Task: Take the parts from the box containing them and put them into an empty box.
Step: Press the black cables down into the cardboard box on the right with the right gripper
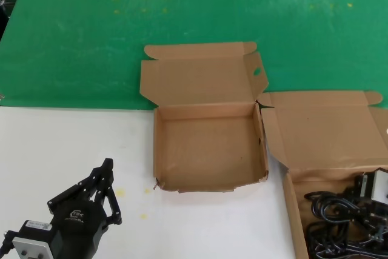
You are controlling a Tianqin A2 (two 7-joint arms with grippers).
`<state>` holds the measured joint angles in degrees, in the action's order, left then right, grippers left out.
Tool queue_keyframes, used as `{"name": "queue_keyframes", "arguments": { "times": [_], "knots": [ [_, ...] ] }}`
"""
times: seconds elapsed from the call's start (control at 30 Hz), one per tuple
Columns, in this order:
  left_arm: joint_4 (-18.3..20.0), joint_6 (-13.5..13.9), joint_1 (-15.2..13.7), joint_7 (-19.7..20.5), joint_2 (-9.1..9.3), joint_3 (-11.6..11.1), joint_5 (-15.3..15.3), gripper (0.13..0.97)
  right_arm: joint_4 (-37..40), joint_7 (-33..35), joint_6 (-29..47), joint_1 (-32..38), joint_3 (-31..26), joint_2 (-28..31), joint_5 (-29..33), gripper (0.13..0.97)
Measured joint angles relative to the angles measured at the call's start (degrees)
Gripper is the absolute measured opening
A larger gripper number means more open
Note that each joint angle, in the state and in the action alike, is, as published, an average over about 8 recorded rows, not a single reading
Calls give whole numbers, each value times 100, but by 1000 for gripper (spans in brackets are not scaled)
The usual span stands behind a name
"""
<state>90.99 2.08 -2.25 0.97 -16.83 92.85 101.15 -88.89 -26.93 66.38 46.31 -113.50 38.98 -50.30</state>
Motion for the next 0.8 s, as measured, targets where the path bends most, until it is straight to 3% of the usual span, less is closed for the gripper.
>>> {"name": "queue_keyframes", "arguments": {
  "times": [0.2,0.5,0.8],
  "knots": [
    [0,0,0,0,0,0,0,132,75,29,-24,5,-10,-40,22,224],
    [0,0,0,0,0,0,0,132,187,87,-72,-10,-19,-77,23,357],
    [0,0,0,0,0,0,0,132,367,201,-205,-41,-18,-109,15,555]
  ]
}}
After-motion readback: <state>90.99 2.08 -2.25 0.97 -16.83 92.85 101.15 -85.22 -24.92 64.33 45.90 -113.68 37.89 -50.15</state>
